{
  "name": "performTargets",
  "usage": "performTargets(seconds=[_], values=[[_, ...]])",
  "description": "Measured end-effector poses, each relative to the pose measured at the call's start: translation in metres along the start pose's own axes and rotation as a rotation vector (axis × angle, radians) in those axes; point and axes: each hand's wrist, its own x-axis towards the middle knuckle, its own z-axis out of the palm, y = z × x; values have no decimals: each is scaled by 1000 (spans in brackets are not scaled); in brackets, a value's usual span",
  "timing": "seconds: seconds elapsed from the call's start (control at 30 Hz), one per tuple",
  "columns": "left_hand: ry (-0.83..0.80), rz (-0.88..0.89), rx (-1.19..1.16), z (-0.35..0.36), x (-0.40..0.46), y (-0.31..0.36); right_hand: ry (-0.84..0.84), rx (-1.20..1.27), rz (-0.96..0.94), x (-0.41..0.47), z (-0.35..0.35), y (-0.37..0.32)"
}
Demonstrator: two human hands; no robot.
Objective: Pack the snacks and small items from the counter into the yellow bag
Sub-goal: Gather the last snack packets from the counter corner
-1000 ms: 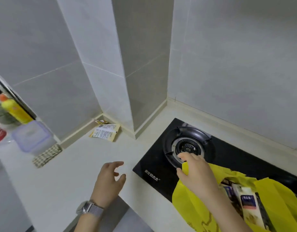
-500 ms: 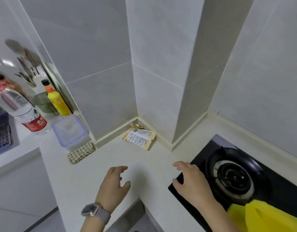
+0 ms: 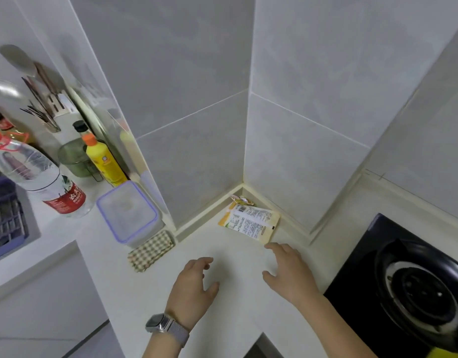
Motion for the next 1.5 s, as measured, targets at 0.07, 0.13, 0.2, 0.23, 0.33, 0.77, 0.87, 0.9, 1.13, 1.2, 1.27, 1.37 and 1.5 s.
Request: performTargets(seconds=[0.07, 0.13, 0.2, 0.23, 0.33, 0.77, 0.87, 0.9, 1.13, 1.2, 1.27, 1.37, 1.5], values=[[0, -4, -10, 0, 5, -5, 1, -39, 10, 11, 4, -3], [-6, -6, -6, 1, 10, -9, 5, -85, 2, 24, 8, -5], [-15, -5, 17, 1, 15, -11, 11, -123, -15, 38, 10, -8], [-16, 0, 34, 1, 18, -12, 13, -144, -31, 45, 11, -10], [1, 17, 94, -1, 25, -15, -6, -220, -77, 68, 13, -15], [41, -24, 117, -2, 34, -29, -178, -501, -47, 142, 34, -27], [49, -36, 91, -1, 36, -32, -235, -495, -19, 145, 36, -27], [53, -40, 81, -1, 37, -32, -232, -486, -21, 145, 37, -26], [66, -64, 27, 5, 38, -31, -187, -529, -77, 144, 35, -20], [62, -64, 9, 8, 38, -30, -203, -461, -55, 143, 35, -16], [56, -62, -5, 11, 38, -28, -192, -428, -40, 143, 36, -8], [42, -54, -14, 16, 38, -23, -179, -393, -2, 140, 38, 4], [26, -44, -6, 19, 39, -19, -217, -444, 23, 134, 39, 10]])
